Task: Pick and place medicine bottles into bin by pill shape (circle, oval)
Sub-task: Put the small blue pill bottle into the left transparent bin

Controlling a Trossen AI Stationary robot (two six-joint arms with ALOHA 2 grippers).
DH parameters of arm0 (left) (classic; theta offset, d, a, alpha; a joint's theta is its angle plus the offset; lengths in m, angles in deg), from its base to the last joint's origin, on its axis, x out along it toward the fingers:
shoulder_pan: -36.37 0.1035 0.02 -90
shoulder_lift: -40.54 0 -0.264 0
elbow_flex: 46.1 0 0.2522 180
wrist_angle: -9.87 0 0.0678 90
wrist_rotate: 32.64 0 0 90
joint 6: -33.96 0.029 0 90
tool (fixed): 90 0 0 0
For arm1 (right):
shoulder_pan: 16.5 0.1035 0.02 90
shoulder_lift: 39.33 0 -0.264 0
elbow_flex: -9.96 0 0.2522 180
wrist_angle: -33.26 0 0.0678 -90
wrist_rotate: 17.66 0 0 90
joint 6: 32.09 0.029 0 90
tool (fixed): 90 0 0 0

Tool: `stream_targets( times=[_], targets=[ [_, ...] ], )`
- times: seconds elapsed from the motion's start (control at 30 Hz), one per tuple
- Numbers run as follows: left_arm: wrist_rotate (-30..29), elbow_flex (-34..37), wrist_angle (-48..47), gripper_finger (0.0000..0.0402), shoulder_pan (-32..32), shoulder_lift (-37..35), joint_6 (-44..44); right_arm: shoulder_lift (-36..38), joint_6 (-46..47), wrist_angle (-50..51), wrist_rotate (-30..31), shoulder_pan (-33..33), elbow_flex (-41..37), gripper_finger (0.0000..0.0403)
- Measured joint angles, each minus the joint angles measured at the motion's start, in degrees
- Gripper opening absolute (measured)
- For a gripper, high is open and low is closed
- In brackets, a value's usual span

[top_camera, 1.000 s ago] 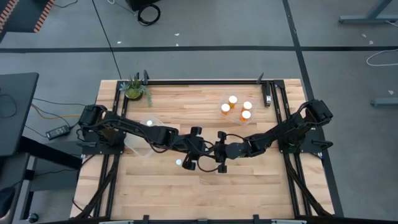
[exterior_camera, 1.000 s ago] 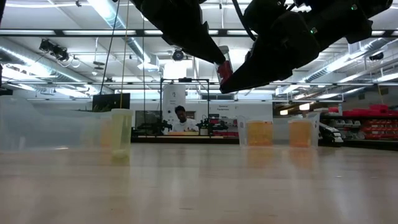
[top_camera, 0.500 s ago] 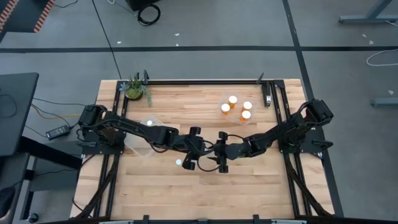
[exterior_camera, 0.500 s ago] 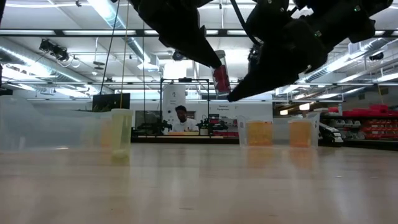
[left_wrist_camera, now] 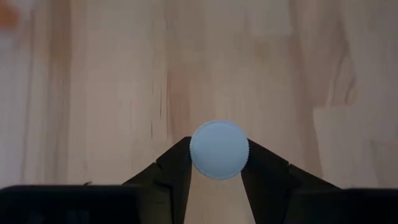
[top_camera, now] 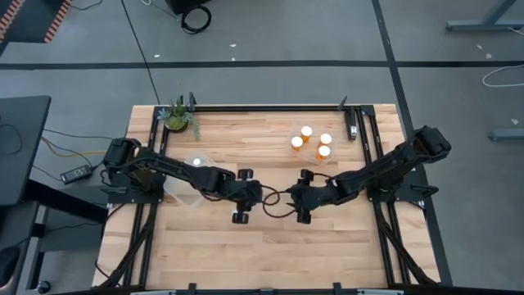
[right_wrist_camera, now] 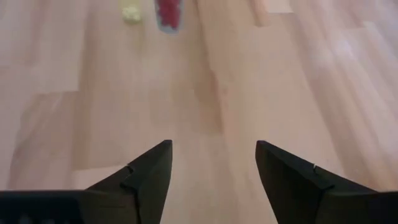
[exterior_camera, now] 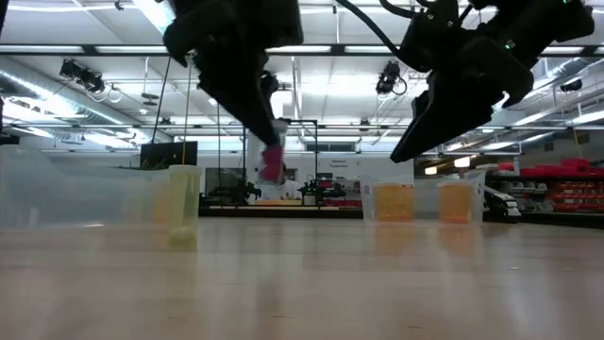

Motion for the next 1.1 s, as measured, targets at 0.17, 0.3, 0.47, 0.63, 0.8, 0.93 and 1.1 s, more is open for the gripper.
stream_targets(
  times=[0.17, 0.3, 0.47, 0.63, 0.8, 0.93, 1.1],
  targets=[
    [0.0, 0.0, -5.6, 0.0125, -0.5, 0.0, -3.2, 1.7, 0.2, 0.4, 4.7, 0.3, -2.4, 0.0239],
    [0.0, 0.0, -9.1, 0.0133, -0.9, 0.0, -4.1, 1.7, 2.4, 0.1, 6.7, 0.3, -3.8, 0.0239],
    [-0.1, 0.0, -13.4, 0.0138, -0.8, 0.0, -4.8, 1.7, 5.1, -2.0, 7.1, 0.3, -6.0, 0.0239],
    [-1.3, 0.0, -18.8, 0.0127, -0.8, 0.0, -5.1, 1.7, 6.9, -2.8, 7.3, 0.4, -6.5, 0.0239],
    [-2.3, 0.1, -22.2, 0.0127, -0.8, -0.7, -5.4, 1.7, 6.7, -4.0, 8.4, 0.9, -6.5, 0.0239],
    [-3.8, 0.1, -25.1, 0.0134, -0.9, -1.7, -6.7, 1.7, 6.5, -4.2, 8.8, 1.1, -6.5, 0.0239],
    [-4.7, 1.2, -28.0, 0.0127, -1.2, -5.0, -8.6, 1.7, 5.8, -5.1, 8.8, 1.1, -6.5, 0.0239]
  ],
)
